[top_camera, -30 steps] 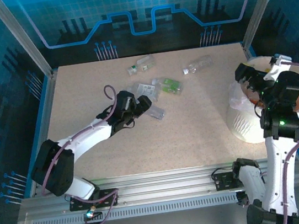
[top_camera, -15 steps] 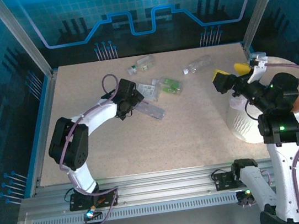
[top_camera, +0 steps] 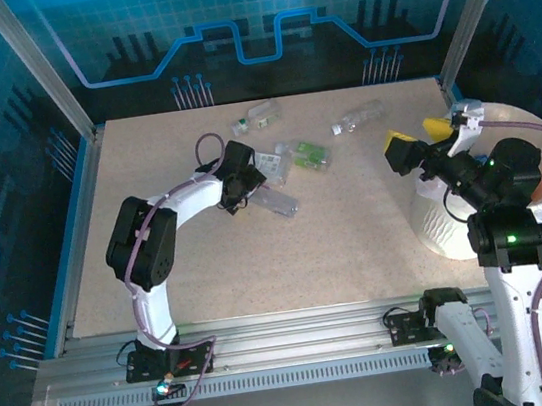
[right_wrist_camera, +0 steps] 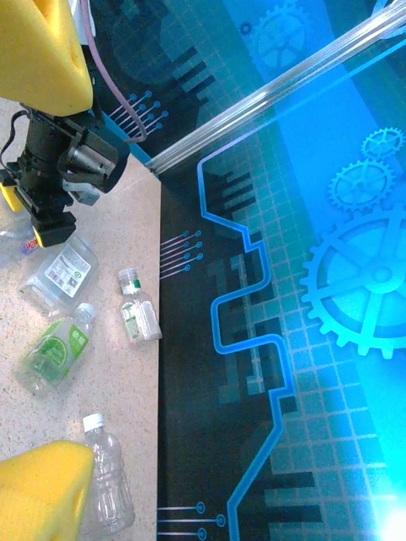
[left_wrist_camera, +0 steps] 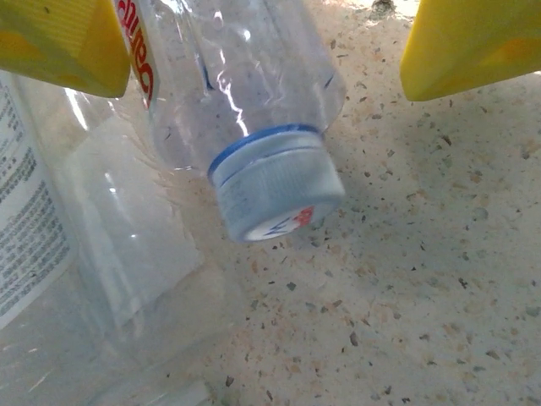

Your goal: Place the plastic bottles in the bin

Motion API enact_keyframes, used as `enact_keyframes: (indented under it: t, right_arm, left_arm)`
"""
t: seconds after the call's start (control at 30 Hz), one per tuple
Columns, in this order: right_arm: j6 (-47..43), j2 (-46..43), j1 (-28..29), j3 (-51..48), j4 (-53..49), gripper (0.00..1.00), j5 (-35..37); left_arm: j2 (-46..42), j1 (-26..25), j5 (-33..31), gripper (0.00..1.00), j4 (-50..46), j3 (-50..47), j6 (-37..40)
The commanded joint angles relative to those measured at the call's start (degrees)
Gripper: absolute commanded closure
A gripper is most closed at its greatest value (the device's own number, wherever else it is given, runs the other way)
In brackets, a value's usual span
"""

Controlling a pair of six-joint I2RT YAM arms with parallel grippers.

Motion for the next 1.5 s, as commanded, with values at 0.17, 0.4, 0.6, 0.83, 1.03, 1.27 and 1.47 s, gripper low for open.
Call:
enact_keyframes:
  t: [0.17, 0.4, 0.6, 0.83, 1.03, 1.27, 1.47]
  right_arm:
    - [0.7, 0.4, 1.4, -0.5, 1.3, 0.00, 0.8]
    - [0.3, 0.4, 2.0, -0.5, 1.7, 0.00, -0.9]
    - [-1.1, 1.1, 4.1, -0.7, 2.8, 0.00, -5.2]
    - [-4.3, 2.0, 9.9, -0.5, 2.5, 0.00, -5.5]
    - [-7.8, 4.5, 16.1, -0.3, 2.7, 0.00, -3.7]
    - [-11.1, 10.3, 24.3, 2.1, 1.3, 0.00, -0.2]
    - [-9.5, 17.7, 31.4, 3.4, 2.7, 0.00, 8.6]
  left_arm:
    - [3.8, 0.0, 1.3, 0.21, -0.5, -0.1, 3.1]
    - [5.3, 0.0, 3.7, 0.32, 0.1, -0.1, 5.5]
    - [3.6, 0.0, 6.0, 0.39, 3.2, -2.2, 9.2]
    - [-2.5, 0.0, 7.1, 0.48, 12.5, -9.7, 9.8]
    - [-11.1, 0.0, 6.3, 0.50, 21.8, -17.7, 11.2]
    - [-21.0, 0.0, 6.8, 0.52, 30.2, -23.2, 14.3]
    - [-28.5, -0.8, 9.2, 0.56, 31.4, -22.6, 19.9]
